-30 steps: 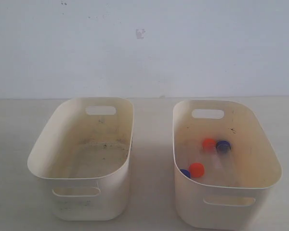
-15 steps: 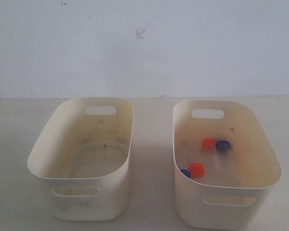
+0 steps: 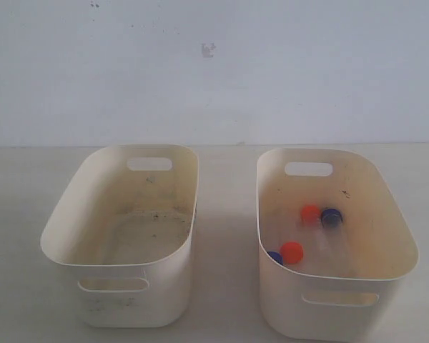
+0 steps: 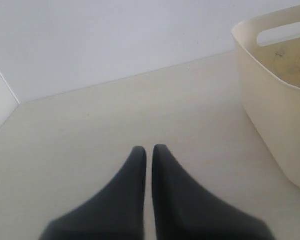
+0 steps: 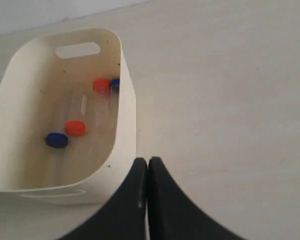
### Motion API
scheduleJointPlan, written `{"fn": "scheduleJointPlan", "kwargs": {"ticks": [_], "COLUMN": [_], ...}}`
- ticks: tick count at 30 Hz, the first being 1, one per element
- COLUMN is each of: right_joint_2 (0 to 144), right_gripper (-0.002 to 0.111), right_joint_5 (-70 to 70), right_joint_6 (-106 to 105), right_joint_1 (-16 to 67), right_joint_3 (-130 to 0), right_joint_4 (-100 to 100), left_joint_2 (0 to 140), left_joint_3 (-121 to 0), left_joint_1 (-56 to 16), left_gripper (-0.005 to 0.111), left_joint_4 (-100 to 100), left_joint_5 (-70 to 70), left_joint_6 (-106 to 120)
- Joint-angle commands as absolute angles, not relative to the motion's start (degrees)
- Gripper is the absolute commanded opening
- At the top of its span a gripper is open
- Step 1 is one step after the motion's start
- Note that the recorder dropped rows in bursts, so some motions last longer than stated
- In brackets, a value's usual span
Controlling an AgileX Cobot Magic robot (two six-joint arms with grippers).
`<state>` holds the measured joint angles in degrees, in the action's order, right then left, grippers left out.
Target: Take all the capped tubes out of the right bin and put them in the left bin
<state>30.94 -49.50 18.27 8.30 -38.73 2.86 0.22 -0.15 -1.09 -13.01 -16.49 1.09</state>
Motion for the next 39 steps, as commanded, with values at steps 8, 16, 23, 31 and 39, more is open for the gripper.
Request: {"fn": "scheduleJointPlan", "kwargs": {"ticks": [8, 16, 23, 31, 39], "right_joint_2": [39.6, 65.3, 85.5, 98.4, 106.4], "right_gripper": [0.000, 0.000, 0.000, 0.000, 0.000], "right_joint_5": [-49.9, -54.6, -59.1, -62.4, -61.5], "right_joint_6": [-5.7, -2.3, 9.1, 15.6, 21.3], "right_joint_1": [11.1, 20.4, 25.2, 25.2, 25.1], "right_joint_3": [-43.7, -63.3, -77.9, -82.4, -82.4], "right_joint_4": [-10.2, -9.4, -5.0, -10.1, -7.8], "left_joint_2": [0.0, 0.0, 0.0, 0.0, 0.0], "left_joint_3": [0.0, 0.0, 0.0, 0.0, 0.0], "left_joint_1": [-1.2, -1.2, -1.2, -1.2, -1.2], "left_gripper": [0.004, 0.004, 0.004, 0.004, 0.004], "left_joint_4": [-13.1, -13.1, -13.1, -13.1, -13.1], "left_joint_5": [-16.3, -16.3, -16.3, -16.3, -16.3], "left_joint_6": [1.2, 1.2, 1.2, 1.2, 1.2]}}
